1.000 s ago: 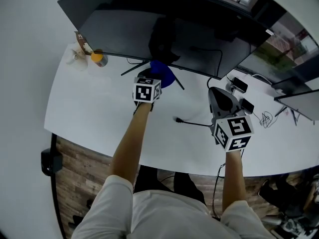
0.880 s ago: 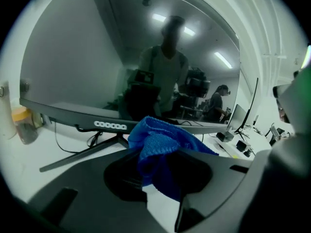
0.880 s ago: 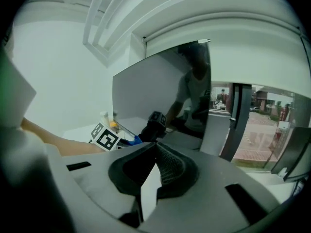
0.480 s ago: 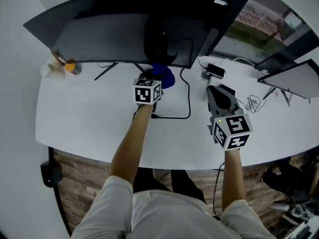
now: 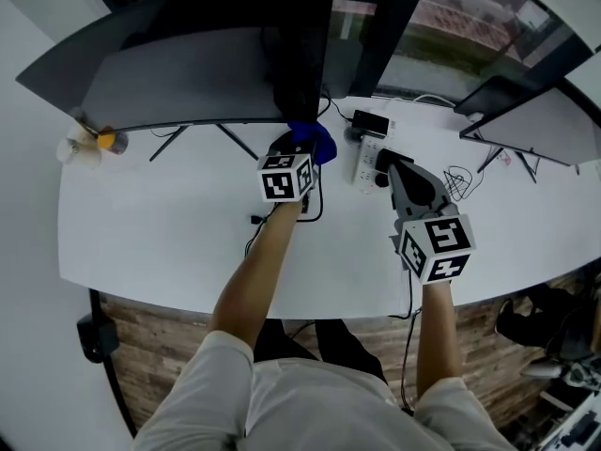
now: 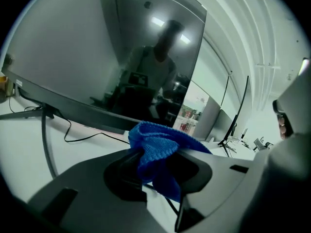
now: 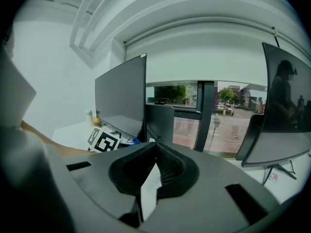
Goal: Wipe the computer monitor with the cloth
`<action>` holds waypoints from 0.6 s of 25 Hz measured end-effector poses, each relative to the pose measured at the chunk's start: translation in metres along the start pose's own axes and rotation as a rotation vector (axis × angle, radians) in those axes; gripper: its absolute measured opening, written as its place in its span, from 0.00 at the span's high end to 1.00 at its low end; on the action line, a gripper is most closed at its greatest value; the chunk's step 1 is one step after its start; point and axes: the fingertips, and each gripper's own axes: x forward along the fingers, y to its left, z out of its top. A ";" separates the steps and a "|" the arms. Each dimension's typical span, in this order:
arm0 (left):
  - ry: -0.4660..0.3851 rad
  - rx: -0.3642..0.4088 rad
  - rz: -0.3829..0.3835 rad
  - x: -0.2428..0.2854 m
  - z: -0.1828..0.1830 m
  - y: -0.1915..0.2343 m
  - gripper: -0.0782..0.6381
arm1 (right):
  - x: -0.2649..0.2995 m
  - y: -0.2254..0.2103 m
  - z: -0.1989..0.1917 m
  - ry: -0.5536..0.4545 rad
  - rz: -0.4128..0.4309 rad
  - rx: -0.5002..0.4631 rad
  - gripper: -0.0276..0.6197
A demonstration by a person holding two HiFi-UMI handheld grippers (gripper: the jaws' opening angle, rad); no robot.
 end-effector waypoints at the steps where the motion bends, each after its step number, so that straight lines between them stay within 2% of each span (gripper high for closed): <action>1: 0.000 -0.011 -0.002 0.004 -0.001 -0.006 0.69 | -0.002 -0.005 -0.002 0.000 -0.001 0.003 0.93; 5: -0.004 -0.104 -0.002 0.012 -0.002 -0.029 0.69 | -0.009 -0.021 -0.009 0.000 0.009 0.010 0.93; 9: -0.027 -0.095 0.014 0.012 0.005 -0.049 0.69 | -0.017 -0.033 -0.007 -0.011 0.022 0.013 0.93; 12: -0.071 -0.156 0.047 0.006 0.016 -0.050 0.70 | -0.024 -0.040 -0.003 -0.019 0.031 0.011 0.93; 15: -0.133 -0.160 0.041 -0.002 0.035 -0.059 0.70 | -0.027 -0.044 0.001 -0.027 0.036 0.012 0.93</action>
